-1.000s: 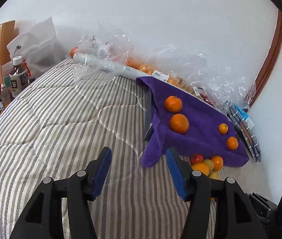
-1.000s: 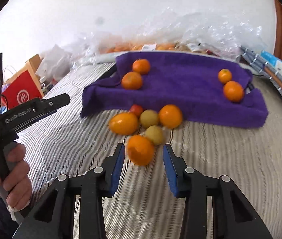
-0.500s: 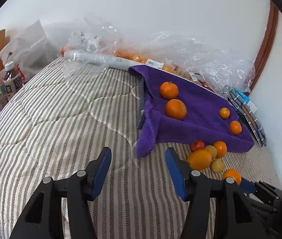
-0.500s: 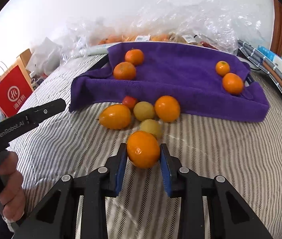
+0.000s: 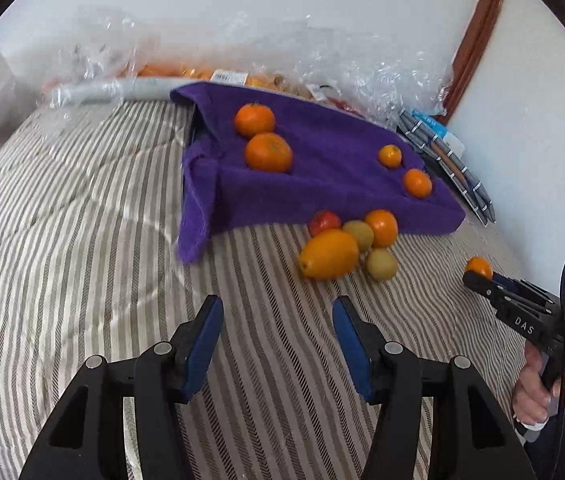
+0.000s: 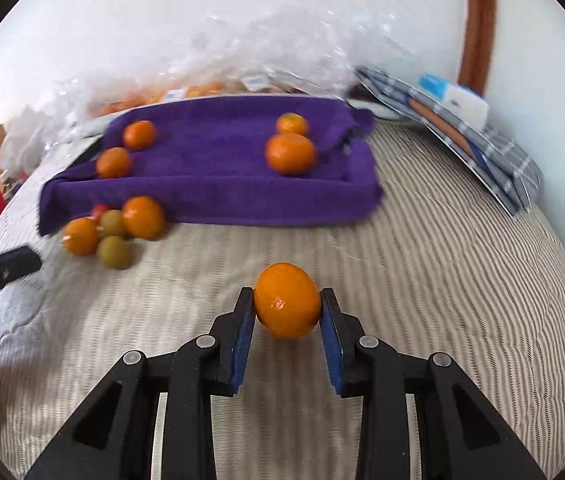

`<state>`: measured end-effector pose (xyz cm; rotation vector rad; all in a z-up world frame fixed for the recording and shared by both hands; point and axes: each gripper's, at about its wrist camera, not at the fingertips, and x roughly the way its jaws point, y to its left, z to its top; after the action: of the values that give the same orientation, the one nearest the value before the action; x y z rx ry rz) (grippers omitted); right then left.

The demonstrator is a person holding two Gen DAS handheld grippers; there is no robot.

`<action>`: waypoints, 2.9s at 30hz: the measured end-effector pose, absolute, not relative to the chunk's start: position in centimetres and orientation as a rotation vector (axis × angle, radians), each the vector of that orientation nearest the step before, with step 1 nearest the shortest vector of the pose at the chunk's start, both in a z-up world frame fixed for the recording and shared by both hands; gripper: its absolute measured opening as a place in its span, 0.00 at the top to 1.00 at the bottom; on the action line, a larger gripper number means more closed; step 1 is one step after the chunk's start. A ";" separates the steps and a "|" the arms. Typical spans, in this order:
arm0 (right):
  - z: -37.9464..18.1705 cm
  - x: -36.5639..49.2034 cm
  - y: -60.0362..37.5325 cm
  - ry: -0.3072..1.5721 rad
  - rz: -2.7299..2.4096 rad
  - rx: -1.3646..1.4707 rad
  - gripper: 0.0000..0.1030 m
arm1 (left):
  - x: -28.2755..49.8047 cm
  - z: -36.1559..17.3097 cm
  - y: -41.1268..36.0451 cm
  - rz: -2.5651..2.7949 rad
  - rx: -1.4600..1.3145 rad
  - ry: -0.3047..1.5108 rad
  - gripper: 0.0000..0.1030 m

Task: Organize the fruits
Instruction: 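Grasp the yellow oval fruit with the left gripper while the right holds its orange, then carry the yellow oval fruit with the left gripper while the right carries its orange over the towel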

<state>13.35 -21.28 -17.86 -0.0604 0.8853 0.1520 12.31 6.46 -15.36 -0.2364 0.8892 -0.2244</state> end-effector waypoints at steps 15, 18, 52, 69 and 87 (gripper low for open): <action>-18.1 13.9 -22.4 0.874 0.211 -0.030 0.69 | 15.8 -14.6 1.4 -0.259 -0.010 0.849 0.48; -18.1 13.9 -22.7 0.873 0.200 -0.009 0.69 | 16.6 -15.1 0.7 -0.291 -0.028 0.892 0.63; -17.0 12.7 -24.4 0.782 0.247 0.106 0.69 | 12.6 -14.2 4.9 -0.211 -0.315 0.732 0.63; -12.5 13.7 -24.6 0.736 0.217 0.098 0.69 | 11.9 -12.8 6.7 -0.193 -0.357 0.675 0.63; -15.2 23.1 -23.0 0.780 0.184 0.061 0.69 | 21.5 -11.6 8.6 -0.064 -0.365 0.742 0.63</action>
<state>23.06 -22.99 -15.22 0.0612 0.7797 0.1839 21.49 8.60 -11.62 -0.3648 0.7422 -0.0640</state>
